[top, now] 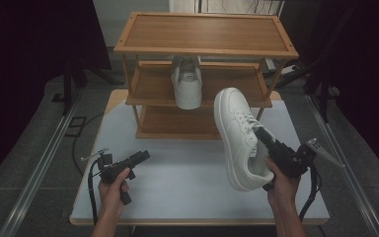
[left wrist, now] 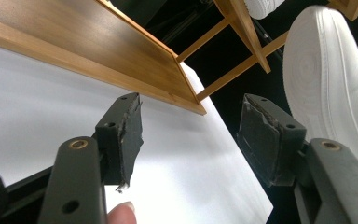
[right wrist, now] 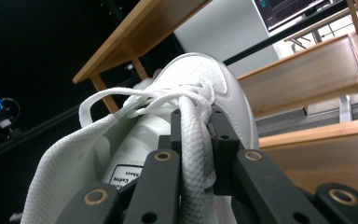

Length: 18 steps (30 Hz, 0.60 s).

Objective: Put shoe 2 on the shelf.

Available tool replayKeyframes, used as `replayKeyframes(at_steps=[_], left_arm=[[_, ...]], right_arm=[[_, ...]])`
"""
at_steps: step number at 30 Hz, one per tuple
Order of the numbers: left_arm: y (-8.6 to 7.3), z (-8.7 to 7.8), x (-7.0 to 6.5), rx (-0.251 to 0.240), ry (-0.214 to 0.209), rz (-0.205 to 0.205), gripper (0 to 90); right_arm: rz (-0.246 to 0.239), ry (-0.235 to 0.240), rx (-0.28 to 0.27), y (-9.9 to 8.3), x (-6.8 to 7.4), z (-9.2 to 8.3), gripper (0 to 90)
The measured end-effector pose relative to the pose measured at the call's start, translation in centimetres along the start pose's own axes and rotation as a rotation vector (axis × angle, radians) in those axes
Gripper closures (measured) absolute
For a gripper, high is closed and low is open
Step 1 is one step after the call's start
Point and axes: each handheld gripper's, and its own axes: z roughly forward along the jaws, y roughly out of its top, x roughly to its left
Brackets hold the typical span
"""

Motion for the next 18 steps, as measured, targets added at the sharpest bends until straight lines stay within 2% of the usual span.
replayKeyframes(at_steps=[4, 10, 18], left_arm=[[0.0, -0.1, 0.0, -0.002, -0.002, -0.001, 39.0], [0.0, 0.0, 0.1, -0.003, -0.001, -0.009, 39.0], [0.0, 0.0, 0.2, -0.004, -0.003, -0.012, 39.0]], right_arm=[[0.013, -0.002, -0.004, 1.0, -0.3, 1.0, 83.1], [0.008, -0.034, -0.024, 2.5, -0.5, 2.5, 83.0], [0.019, -0.032, -0.034, 3.8, -0.2, 4.8, 83.0]])
